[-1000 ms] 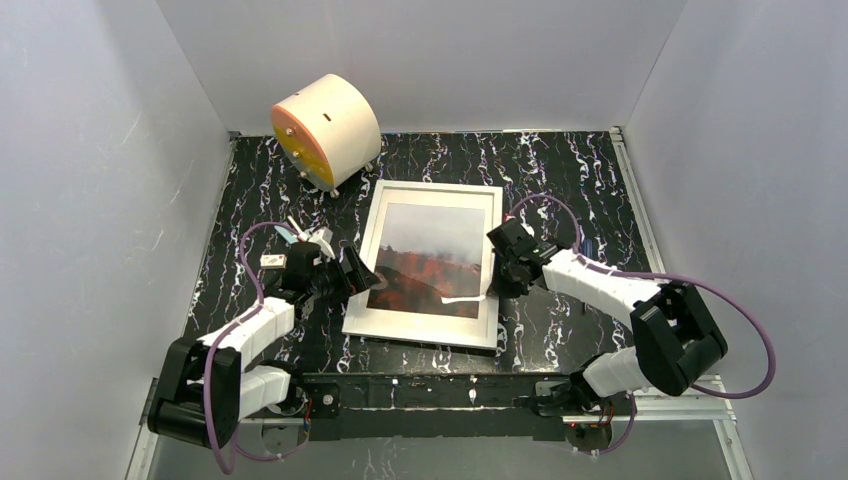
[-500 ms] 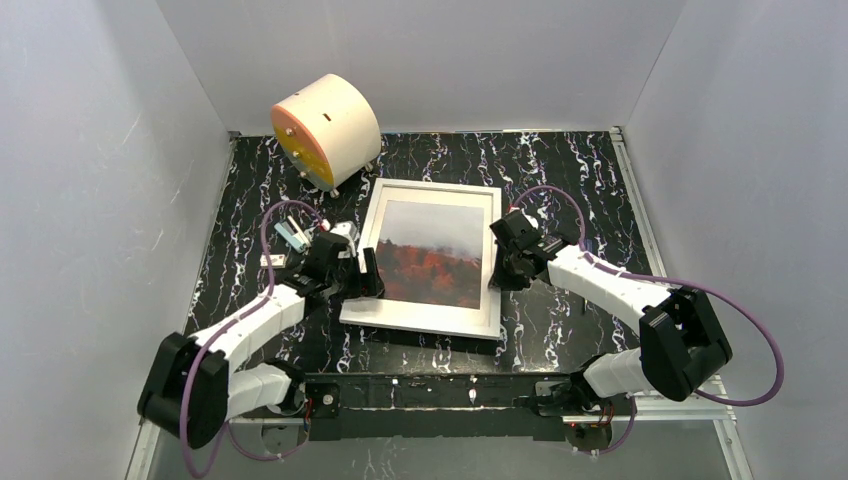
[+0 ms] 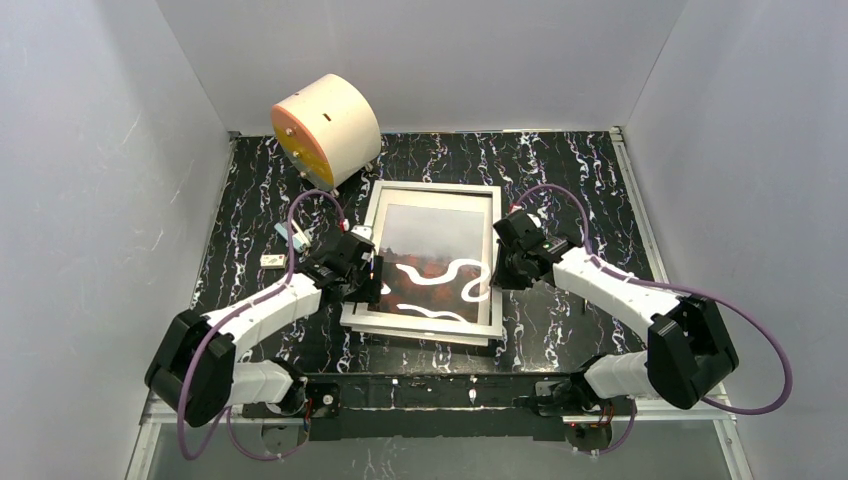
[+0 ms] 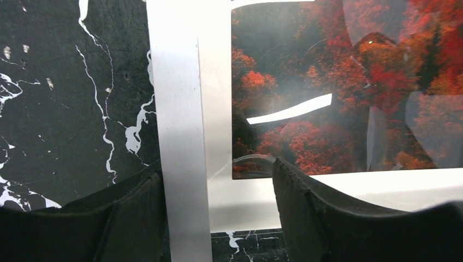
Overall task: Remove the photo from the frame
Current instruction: Pick up the photo frame item from the photo frame, then place the photo frame item in the photo frame.
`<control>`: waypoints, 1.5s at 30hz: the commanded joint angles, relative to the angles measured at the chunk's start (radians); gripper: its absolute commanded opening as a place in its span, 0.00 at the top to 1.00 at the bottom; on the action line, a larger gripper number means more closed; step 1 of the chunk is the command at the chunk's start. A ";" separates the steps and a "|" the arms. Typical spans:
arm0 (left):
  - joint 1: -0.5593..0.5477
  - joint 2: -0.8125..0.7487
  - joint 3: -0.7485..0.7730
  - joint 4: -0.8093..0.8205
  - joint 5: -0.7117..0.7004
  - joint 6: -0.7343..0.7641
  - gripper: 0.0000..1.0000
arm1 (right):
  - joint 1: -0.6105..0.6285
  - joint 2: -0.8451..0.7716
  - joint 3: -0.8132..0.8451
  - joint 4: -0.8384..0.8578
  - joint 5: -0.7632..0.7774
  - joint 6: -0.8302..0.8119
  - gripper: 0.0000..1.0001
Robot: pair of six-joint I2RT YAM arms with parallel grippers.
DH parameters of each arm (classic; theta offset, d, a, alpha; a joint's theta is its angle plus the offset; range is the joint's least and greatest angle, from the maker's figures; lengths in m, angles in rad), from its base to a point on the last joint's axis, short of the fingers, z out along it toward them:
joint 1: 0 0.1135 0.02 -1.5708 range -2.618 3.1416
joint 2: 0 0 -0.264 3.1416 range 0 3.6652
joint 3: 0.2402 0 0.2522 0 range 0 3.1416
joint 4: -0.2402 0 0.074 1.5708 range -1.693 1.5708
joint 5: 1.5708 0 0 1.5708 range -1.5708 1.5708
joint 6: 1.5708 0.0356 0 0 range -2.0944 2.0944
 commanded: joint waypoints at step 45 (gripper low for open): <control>0.000 -0.327 0.245 -0.337 -0.279 -0.062 0.02 | 0.239 0.007 0.044 0.207 0.094 0.067 0.99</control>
